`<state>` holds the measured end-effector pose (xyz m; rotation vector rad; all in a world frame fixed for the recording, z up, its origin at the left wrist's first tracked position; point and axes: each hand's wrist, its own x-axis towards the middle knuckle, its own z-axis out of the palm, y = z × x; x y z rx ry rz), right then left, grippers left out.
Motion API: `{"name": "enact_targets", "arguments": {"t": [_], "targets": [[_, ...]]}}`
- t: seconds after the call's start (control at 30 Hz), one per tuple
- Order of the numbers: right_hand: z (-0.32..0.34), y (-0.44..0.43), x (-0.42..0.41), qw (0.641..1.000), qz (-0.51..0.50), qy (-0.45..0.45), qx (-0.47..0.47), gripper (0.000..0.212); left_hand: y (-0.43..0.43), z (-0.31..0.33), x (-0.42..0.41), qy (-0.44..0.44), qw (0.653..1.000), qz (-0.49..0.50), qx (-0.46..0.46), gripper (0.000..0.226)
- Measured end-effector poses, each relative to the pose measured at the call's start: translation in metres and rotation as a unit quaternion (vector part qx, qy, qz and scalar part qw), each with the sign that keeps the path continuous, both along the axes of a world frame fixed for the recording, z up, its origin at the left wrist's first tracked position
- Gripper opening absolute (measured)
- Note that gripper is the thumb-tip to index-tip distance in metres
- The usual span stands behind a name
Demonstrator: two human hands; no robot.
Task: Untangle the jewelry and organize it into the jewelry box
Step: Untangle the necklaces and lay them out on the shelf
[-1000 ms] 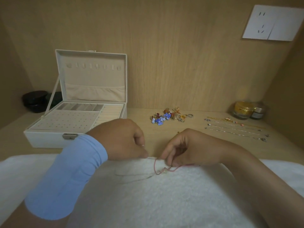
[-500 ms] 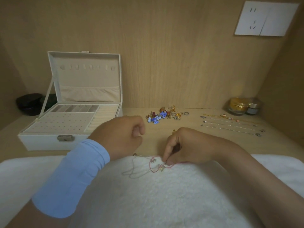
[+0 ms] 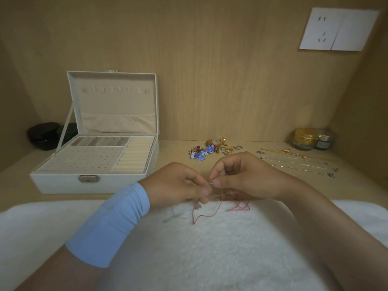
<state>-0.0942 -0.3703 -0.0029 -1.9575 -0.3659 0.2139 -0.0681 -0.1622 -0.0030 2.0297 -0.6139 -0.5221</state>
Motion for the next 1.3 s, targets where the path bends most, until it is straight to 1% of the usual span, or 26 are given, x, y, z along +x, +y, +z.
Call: {"name": "enact_targets", "arguments": {"t": [0.1, 0.17, 0.23, 0.33, 0.43, 0.53, 0.67, 0.77, 0.83, 0.93, 1.07, 1.17, 1.3], "targets": [[0.002, -0.002, -0.002, 1.0, -0.011, 0.016, -0.021, 0.014, 0.005, 0.003, 0.001, -0.018, 1.0, 0.014, -0.004, 0.008], [0.002, -0.004, -0.003, 0.998, -0.012, 0.019, -0.063, 0.011, 0.008, 0.007, 0.002, -0.02, 1.0, 0.024, 0.001, 0.014], [0.002, -0.004, -0.003, 0.996, -0.015, 0.022, -0.081, 0.006, 0.01, 0.009, 0.002, -0.028, 0.999, 0.029, 0.012, 0.018], [0.004, -0.003, -0.004, 0.997, -0.014, 0.019, -0.071, 0.012, 0.011, 0.01, 0.004, -0.041, 0.998, 0.03, 0.027, 0.018], [0.005, -0.002, -0.005, 0.999, -0.011, 0.022, -0.032, 0.014, 0.016, 0.01, 0.006, -0.026, 0.999, 0.004, 0.044, 0.006], [0.004, -0.002, -0.004, 0.999, -0.022, 0.012, -0.024, 0.015, 0.021, 0.007, 0.009, -0.037, 0.997, -0.026, 0.061, 0.02], [0.005, -0.002, -0.003, 0.998, -0.045, -0.006, -0.04, 0.018, 0.022, 0.007, 0.01, -0.043, 0.998, -0.009, 0.051, 0.009], [0.007, -0.004, -0.005, 0.998, -0.035, -0.001, -0.044, 0.021, 0.024, 0.012, 0.008, -0.016, 0.998, -0.016, 0.054, 0.013], [0.007, -0.002, -0.007, 0.998, -0.017, 0.015, -0.057, 0.017, 0.025, 0.014, 0.007, 0.0, 0.998, -0.021, 0.057, 0.014], [0.005, 0.004, -0.008, 0.997, -0.012, 0.024, -0.079, 0.015, 0.024, 0.014, 0.006, -0.004, 0.999, -0.021, 0.049, 0.014], [0.001, 0.015, -0.009, 0.997, -0.004, 0.049, -0.051, 0.012, 0.021, 0.014, 0.004, -0.024, 0.998, -0.029, 0.05, 0.013], [-0.001, 0.02, -0.01, 0.998, -0.009, 0.049, -0.041, 0.009, 0.021, 0.014, 0.003, -0.03, 0.998, -0.022, 0.05, 0.013], [0.001, 0.02, -0.011, 0.997, -0.018, 0.064, -0.03, 0.011, 0.021, 0.014, 0.003, -0.033, 0.999, -0.015, 0.035, 0.013]]}}
